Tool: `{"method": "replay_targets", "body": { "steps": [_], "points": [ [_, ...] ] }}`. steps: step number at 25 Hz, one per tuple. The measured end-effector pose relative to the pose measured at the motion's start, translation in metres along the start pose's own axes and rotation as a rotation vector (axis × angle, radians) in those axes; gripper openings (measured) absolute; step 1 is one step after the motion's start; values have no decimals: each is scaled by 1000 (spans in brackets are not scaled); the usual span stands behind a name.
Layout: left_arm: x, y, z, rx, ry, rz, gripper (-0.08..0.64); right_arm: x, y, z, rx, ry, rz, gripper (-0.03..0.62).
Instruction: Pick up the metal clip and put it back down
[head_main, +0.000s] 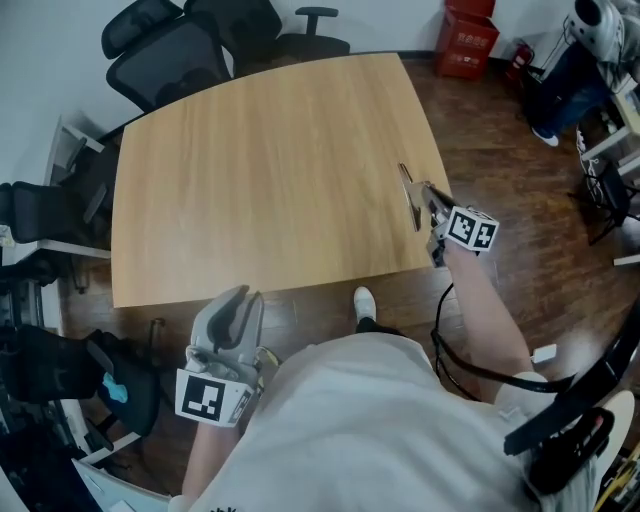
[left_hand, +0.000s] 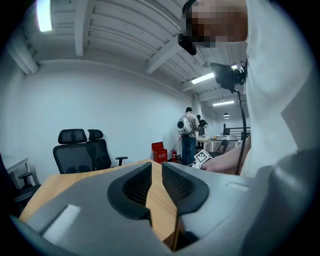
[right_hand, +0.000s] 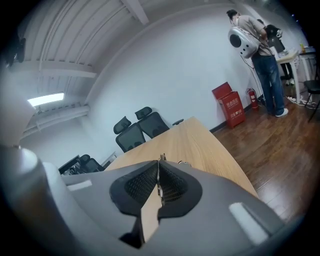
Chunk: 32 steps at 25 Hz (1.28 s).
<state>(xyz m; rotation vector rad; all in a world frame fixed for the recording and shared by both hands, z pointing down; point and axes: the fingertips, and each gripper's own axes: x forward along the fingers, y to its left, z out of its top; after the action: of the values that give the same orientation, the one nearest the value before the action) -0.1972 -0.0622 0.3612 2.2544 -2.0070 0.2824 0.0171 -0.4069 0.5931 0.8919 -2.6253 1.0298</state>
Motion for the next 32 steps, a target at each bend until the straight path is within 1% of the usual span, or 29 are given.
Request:
{"method": "replay_targets", "body": {
  "steps": [2, 4, 6, 10, 17, 19, 21, 23, 27, 29, 32],
  "points": [
    [-11, 3, -2, 6, -15, -9, 63, -14, 13, 4, -19, -22, -4, 8],
    [-24, 7, -5, 33, -31, -25, 64, -25, 30, 8, -42, -47, 0, 8],
    [-36, 12, -10, 35, -48, -41, 63, -35, 48, 9, -65, -76, 5, 8],
    [-64, 13, -26, 44, -60, -66, 63, -63, 81, -6, -81, -94, -3, 8],
    [-104, 14, -42, 21, -94, -108, 63, -116, 158, -28, -108, -137, 44, 8],
    [-108, 14, -49, -5, -98, -123, 63, -129, 182, -30, -132, -142, 68, 8],
    [-118, 8, -58, -21, -77, -140, 62, -148, 206, -45, -147, -132, 96, 8],
    [-125, 4, -57, -6, -76, -156, 62, -167, 233, -56, -156, -135, 132, 8],
    [-128, -3, -53, 14, -95, -168, 61, -196, 279, -58, -183, -151, 210, 8],
    [-129, -9, -55, 11, -88, -171, 61, -208, 293, -61, -179, -156, 241, 8],
    [-123, -23, -55, 9, -80, -184, 60, -225, 301, -62, -178, -171, 267, 8]
  ]
}}
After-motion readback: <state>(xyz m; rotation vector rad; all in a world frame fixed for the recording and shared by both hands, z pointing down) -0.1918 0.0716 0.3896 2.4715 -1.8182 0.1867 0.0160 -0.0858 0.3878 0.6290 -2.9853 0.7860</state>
